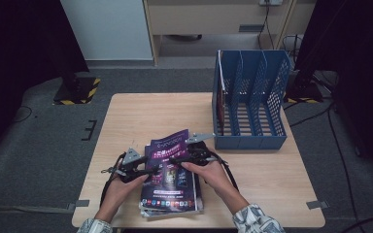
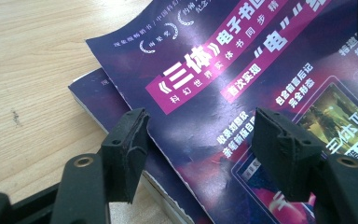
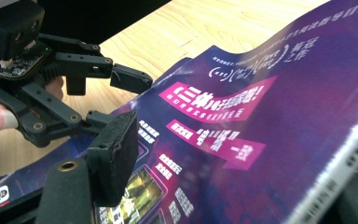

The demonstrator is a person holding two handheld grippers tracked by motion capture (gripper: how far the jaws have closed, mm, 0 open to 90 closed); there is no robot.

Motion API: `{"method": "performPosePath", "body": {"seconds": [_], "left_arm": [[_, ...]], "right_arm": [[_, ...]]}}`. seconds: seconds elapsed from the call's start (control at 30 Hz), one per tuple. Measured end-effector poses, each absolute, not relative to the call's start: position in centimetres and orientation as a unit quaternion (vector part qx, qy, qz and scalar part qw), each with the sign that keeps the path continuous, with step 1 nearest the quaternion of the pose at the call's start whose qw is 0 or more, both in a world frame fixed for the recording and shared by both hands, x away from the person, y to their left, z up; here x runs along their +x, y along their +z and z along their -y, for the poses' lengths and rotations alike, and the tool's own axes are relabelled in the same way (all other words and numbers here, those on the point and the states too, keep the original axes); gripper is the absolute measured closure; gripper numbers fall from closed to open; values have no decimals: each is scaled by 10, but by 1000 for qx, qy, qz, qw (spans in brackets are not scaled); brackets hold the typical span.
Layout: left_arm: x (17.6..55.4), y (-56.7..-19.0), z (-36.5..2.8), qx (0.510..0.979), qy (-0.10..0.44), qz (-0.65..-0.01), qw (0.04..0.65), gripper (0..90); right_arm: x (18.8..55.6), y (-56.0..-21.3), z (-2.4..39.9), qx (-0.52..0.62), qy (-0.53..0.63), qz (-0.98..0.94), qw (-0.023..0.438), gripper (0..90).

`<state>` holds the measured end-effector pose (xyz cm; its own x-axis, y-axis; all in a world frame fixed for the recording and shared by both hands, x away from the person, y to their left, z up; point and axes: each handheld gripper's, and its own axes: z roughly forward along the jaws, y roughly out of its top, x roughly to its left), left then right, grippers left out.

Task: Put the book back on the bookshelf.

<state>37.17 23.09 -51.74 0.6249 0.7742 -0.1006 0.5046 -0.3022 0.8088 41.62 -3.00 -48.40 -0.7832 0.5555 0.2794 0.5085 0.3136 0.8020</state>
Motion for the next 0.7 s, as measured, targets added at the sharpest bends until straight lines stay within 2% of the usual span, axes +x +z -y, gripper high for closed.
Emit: {"method": "performPosePath", "body": {"seconds": [0.13,0.23,0.4,0.53,0.7], "left_arm": [[371,-517,-229,792,156,-404,430,329],[371,-518,-229,793,155,-401,431,312],[370,-518,-227,793,156,-400,432,261],[370,-518,-225,797,149,-396,431,210],[371,-514,-221,791,146,-401,438,181]], "right_arm": [[415,-487,24,330,482,-811,17,293],[410,-490,19,346,472,-811,-6,304],[405,-492,15,361,451,-816,21,468],[410,-494,26,378,470,-798,26,646],[414,-491,36,370,488,-790,38,724]]}}
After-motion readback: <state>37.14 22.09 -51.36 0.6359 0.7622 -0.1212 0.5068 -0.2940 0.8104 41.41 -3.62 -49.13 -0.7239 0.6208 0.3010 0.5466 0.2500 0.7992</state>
